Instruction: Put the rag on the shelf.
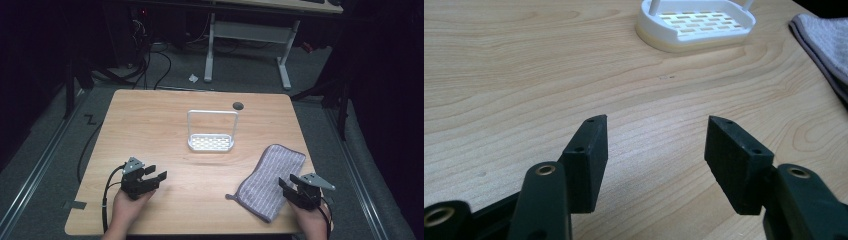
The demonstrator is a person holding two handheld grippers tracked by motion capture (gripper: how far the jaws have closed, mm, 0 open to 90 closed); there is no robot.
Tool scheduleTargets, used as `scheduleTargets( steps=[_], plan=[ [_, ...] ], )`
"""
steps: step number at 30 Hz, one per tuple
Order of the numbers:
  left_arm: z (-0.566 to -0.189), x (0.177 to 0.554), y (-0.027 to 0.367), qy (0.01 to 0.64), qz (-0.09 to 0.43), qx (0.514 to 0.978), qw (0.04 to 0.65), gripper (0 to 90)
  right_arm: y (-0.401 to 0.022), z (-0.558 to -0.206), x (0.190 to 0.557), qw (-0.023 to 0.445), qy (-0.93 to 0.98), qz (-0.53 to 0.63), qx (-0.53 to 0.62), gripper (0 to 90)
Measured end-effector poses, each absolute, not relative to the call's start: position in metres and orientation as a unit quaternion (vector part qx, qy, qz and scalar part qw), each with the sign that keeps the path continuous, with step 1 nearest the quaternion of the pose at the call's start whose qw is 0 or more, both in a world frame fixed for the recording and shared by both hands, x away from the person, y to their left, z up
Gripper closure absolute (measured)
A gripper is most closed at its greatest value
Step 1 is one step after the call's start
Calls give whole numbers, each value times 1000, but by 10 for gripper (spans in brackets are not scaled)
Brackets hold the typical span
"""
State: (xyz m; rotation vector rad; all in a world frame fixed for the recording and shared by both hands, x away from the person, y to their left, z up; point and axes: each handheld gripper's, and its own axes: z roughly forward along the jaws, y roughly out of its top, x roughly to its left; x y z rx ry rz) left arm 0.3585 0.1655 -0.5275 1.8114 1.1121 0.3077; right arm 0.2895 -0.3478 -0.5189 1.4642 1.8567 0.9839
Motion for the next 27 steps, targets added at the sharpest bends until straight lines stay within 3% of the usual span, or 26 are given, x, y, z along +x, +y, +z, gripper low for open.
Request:
scheduleTargets(
  steps=[13,14,16,17,20,27],
  plan=[
    [-527,355,158,451,140,744,472,467,-352,-520,296,266,696,387,543,653],
    [-528,355,158,454,136,744,472,469,-350,-521,304,257,701,384,543,725],
    [-529,355,158,451,137,747,469,472,-349,-521,309,254,703,381,545,758],
    [-530,355,156,448,137,752,463,472,-347,-522,318,255,710,368,544,828],
    [-531,354,156,449,137,753,460,469,-351,-529,330,259,712,331,562,881],
    [-531,352,162,454,132,750,462,460,-362,-534,325,266,715,308,568,886]
  ],
)
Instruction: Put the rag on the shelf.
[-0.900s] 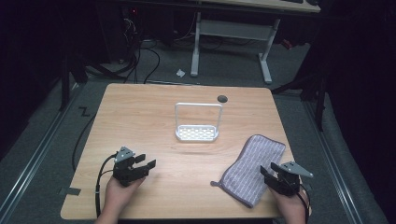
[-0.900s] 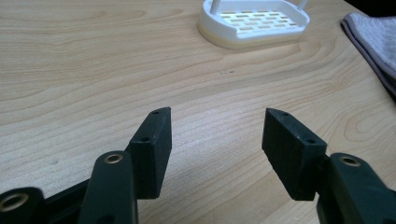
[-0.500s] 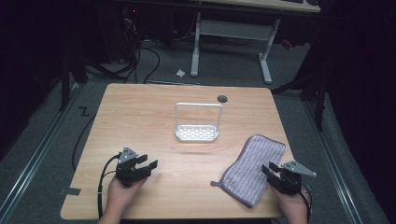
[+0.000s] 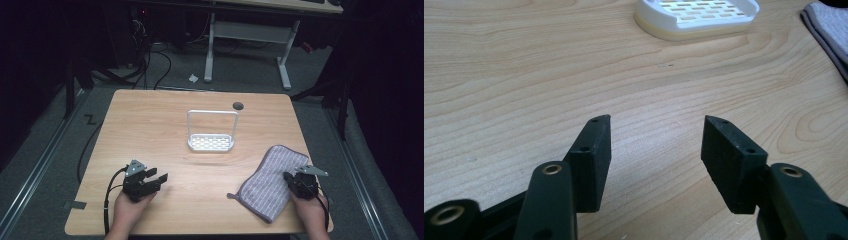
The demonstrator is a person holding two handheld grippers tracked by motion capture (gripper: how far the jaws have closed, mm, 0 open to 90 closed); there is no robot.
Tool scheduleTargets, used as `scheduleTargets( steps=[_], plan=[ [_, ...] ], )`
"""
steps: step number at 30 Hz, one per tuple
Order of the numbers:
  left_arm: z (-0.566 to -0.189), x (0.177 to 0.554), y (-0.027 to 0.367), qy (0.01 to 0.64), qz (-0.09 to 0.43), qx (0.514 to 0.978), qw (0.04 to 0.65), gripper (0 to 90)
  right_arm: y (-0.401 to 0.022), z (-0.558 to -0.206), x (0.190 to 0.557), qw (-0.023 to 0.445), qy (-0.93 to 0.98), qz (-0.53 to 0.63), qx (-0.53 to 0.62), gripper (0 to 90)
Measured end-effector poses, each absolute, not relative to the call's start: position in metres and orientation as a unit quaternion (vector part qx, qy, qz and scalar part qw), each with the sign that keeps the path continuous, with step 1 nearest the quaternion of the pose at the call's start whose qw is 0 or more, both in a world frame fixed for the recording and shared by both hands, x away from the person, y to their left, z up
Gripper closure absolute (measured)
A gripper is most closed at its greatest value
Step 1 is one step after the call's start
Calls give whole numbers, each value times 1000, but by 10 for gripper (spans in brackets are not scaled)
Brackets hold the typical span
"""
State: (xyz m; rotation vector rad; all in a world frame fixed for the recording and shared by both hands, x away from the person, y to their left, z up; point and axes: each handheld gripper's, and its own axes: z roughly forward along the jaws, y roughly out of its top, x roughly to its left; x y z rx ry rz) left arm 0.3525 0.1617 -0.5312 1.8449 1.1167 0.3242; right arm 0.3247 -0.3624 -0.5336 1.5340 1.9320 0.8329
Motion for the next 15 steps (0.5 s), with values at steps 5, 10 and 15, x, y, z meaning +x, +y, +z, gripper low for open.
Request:
scheduleTargets(
  steps=[5,10,15],
  plan=[
    [-530,351,159,452,129,750,465,458,-374,-535,320,256,711,320,571,891],
    [-528,350,151,440,124,756,469,459,-356,-536,318,242,729,336,545,899],
    [-529,346,134,420,113,771,466,462,-327,-537,316,223,755,348,510,899]
  ],
)
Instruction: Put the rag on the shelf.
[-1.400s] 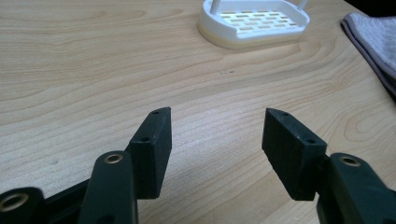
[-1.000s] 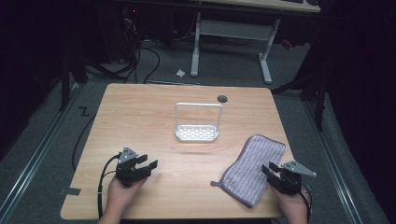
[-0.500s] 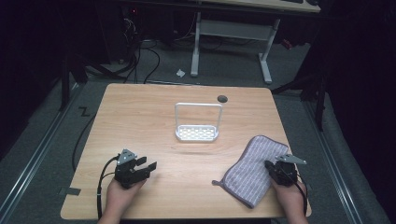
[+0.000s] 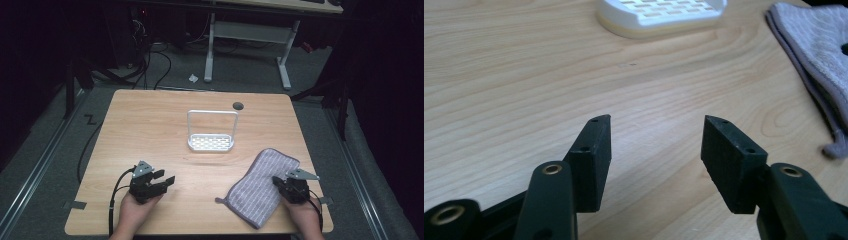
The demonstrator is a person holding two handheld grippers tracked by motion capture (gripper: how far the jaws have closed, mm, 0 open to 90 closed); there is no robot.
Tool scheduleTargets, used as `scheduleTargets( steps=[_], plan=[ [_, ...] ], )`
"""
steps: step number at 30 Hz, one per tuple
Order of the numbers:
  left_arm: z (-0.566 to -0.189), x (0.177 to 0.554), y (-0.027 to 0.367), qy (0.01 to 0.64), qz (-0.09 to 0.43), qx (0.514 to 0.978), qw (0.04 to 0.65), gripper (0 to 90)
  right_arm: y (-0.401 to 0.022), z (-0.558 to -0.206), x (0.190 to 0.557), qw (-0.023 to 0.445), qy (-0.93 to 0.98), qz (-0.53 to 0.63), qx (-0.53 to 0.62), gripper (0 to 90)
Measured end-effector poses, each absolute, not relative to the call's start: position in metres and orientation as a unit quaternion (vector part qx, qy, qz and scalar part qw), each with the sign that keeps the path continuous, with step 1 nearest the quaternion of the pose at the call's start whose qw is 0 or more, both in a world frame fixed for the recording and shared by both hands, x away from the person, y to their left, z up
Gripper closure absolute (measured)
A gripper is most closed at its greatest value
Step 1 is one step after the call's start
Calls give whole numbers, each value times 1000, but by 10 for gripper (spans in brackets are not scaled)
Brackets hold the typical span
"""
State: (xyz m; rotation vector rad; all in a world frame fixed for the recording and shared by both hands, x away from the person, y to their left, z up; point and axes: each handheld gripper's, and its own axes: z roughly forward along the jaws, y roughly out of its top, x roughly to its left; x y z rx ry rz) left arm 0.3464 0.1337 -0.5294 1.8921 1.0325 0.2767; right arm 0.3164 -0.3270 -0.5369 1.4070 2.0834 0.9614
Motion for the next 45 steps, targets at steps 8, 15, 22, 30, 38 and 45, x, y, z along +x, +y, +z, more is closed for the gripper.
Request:
scheduleTargets(
  steps=[8,15,22,30,38,45],
  plan=[
    [-526,340,106,386,99,789,468,505,-284,-538,311,205,790,359,452,898],
    [-521,348,66,358,67,800,478,612,-257,-539,308,192,808,369,417,898],
    [-517,372,7,313,59,830,458,680,-234,-540,303,192,826,370,380,898],
    [-533,378,-36,285,67,865,407,760,-239,-530,302,220,815,376,381,861],
    [-536,368,-18,293,62,859,414,807,-248,-536,306,219,817,352,401,856],
    [-536,342,10,299,56,859,412,809,-237,-539,301,198,824,370,381,848]
  ],
)
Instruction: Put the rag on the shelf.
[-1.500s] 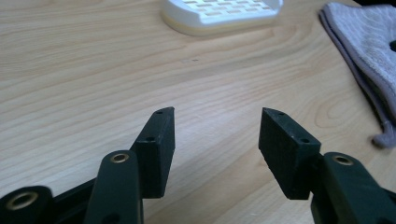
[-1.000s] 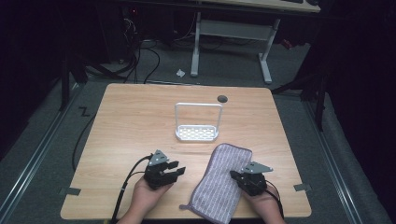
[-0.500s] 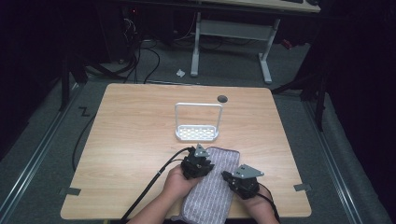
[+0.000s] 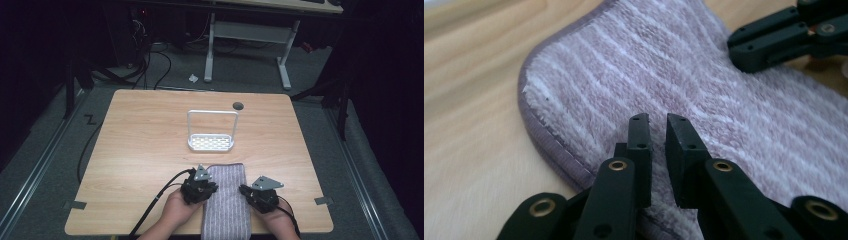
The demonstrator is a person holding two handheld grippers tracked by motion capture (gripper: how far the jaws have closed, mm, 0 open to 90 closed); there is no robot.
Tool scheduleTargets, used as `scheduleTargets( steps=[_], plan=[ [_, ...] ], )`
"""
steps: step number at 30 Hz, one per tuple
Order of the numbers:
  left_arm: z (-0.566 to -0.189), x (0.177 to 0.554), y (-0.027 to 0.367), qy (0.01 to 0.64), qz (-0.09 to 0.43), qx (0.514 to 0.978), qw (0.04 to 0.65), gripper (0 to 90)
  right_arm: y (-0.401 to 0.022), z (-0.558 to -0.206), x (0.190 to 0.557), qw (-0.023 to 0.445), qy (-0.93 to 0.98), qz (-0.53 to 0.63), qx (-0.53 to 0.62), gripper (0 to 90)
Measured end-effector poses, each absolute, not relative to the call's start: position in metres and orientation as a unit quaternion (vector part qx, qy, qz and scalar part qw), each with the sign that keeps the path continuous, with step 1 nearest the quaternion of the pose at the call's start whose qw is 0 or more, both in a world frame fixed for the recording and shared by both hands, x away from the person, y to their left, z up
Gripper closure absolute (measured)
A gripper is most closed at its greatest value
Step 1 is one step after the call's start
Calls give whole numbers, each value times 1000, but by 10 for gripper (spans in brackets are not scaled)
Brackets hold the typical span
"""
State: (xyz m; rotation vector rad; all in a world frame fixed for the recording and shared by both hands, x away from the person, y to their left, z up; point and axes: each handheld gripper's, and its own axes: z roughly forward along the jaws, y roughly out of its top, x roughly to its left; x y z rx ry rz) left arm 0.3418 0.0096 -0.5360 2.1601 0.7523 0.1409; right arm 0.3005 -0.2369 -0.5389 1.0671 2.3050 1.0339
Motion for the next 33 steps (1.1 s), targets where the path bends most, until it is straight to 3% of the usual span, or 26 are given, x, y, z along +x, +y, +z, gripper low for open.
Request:
scheduleTargets(
  steps=[8,14,19,22,24,33],
  plan=[
    [-538,322,47,322,34,842,431,737,-216,-538,279,185,843,369,345,818],
    [-529,338,62,379,64,795,469,532,-220,-534,276,193,834,384,347,733],
    [-541,360,49,403,63,796,448,462,-223,-535,281,206,823,386,362,668],
    [-540,360,41,400,67,801,441,480,-226,-535,282,216,813,391,374,586],
    [-541,357,37,399,81,801,438,540,-229,-535,284,214,805,397,385,544],
    [-543,349,32,396,79,803,440,755,-222,-523,317,218,775,409,429,470]
  ],
)
